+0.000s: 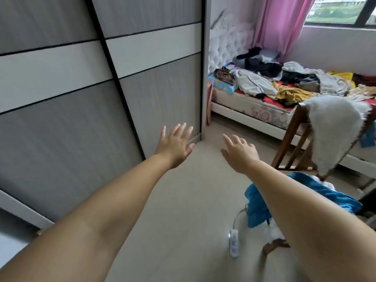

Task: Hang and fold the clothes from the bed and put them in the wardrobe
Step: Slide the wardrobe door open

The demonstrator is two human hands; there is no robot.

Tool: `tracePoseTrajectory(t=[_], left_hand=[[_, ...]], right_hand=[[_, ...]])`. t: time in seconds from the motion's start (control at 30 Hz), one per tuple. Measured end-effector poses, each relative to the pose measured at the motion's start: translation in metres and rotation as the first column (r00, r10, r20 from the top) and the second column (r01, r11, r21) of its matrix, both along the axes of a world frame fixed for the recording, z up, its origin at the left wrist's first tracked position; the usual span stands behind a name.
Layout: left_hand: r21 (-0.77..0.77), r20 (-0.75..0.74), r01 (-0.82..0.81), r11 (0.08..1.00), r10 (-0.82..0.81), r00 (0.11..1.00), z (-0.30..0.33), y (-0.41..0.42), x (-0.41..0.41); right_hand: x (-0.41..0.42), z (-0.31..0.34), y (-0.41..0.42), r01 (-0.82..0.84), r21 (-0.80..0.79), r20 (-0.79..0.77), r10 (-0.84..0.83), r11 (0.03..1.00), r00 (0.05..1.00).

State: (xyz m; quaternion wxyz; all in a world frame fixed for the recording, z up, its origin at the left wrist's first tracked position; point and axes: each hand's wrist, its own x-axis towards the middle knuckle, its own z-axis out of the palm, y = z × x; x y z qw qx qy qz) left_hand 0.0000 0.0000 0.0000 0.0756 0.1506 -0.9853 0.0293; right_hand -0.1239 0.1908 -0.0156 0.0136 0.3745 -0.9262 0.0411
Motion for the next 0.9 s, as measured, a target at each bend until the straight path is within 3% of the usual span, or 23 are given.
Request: tracePoseTrajectory(t=[0.13,0.33,0.9], left_hand=[[0.100,0.073,-0.065,0.993,0.058,0.996,-0.018,-0.003,-0.015],[0.159,0.211,-0.126,0.979,0.092,0.973,-0.031,-0.018,-0.047],[0.160,0.166,-0.070,0.985,0.043,0.985,-0.004,-0.228,-0.274]], right_hand=[[-0.015,-0.015,-0.008,0.013,0.065,0.107,-0.020,0.998,0.994],[-0.049,-0.030,-0.038,-0.054,0.105,0.085,0.045,0.993,0.995],[-0.256,-0.013,-0.252,-0.014,0.040,0.040,0.012,0.999,0.999]])
